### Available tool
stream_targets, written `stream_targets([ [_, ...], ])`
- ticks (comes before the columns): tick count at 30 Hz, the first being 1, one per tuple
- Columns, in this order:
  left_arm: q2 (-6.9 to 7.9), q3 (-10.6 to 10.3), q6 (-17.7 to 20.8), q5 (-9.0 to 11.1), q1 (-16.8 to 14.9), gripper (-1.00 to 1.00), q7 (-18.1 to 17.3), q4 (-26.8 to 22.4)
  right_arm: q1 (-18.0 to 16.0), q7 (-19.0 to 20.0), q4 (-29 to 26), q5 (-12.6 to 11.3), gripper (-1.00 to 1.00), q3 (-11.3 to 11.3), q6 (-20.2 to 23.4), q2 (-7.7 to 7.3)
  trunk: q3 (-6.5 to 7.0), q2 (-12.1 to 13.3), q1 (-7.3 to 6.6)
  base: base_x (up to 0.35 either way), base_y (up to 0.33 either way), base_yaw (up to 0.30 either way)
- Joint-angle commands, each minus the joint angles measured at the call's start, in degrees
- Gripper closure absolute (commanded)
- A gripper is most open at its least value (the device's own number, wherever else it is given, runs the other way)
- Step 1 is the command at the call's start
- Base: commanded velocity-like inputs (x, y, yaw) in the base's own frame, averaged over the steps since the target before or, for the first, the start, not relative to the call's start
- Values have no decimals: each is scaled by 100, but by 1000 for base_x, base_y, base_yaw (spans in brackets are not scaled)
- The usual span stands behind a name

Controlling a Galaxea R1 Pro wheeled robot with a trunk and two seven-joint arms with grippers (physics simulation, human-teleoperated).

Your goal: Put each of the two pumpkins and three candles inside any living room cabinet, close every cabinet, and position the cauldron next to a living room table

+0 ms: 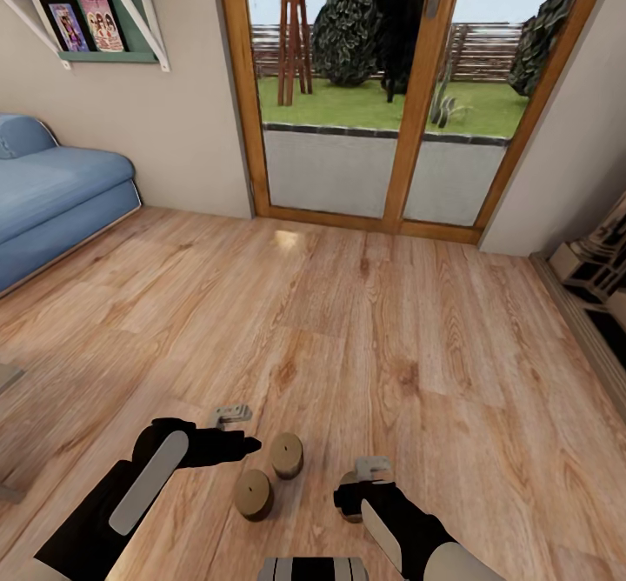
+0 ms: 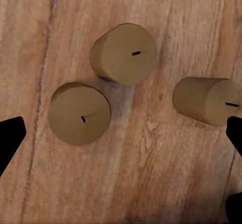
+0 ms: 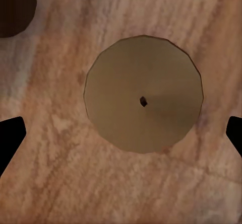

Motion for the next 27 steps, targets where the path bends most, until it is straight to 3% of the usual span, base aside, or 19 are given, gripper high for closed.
stream_targets([
  [1,5,-11,6,59,-4,-100,60,-5,-3,-52,-10,-61,-100,48,24,-5,-4,-2,-1,2,0,0],
  [12,-4,-7,6,63,-4,-100,52,-17,-3,-51,-10,-56,-100,45,-1,-10,-4,-2,-1,77,0,0],
  [17,-9,-8,6,66,-4,-100,52,-21,-3,-51,-10,-54,-100,49,-259,-7,-4,-2,-1,8,0,0],
  [27,-4,-1,6,65,-4,-100,51,-22,-61,-46,-11,-35,-100,52,-419,-8,-226,-15,25,1,0,0],
])
